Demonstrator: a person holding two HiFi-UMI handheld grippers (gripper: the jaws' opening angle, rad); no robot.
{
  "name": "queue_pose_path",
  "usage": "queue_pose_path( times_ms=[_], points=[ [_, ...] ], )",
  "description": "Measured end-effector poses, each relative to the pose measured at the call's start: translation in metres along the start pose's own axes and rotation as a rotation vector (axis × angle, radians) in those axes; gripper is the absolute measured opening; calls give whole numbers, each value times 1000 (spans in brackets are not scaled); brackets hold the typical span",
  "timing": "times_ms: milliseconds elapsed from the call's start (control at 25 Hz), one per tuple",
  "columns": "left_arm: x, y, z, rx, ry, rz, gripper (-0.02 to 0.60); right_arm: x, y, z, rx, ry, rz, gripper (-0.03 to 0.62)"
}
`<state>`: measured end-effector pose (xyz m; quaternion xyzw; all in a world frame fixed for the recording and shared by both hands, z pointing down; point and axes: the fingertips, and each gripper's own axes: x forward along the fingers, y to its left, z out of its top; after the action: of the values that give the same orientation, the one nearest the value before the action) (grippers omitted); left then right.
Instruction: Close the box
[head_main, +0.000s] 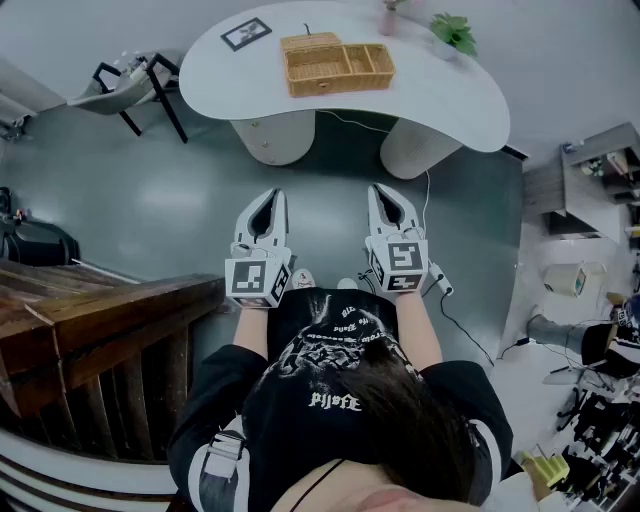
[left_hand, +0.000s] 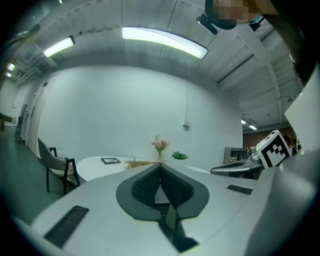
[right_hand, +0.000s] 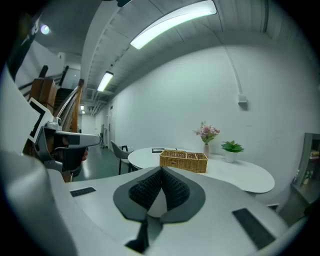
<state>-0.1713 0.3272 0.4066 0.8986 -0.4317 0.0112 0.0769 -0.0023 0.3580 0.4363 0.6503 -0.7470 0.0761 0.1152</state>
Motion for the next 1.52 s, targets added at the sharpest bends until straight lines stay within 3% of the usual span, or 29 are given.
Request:
queue_pose_path(
  times_ms=[240, 360, 680, 960, 1520],
  points=[
    [7, 19, -5, -37, 8, -29, 25, 18, 12, -5, 65, 18, 36, 25],
    [7, 25, -6, -39, 11, -56, 25, 23, 16, -3, 60, 10, 24, 25],
    [25, 43, -11, -66, 12, -40, 25, 54, 17, 2, 16, 19, 47, 25],
    [89, 61, -19, -77, 30, 32, 25, 127, -20, 12, -28, 22, 135, 25],
    [253, 81, 13, -61, 23, 143, 25, 271, -121, 68, -45, 16, 271, 25]
  ],
)
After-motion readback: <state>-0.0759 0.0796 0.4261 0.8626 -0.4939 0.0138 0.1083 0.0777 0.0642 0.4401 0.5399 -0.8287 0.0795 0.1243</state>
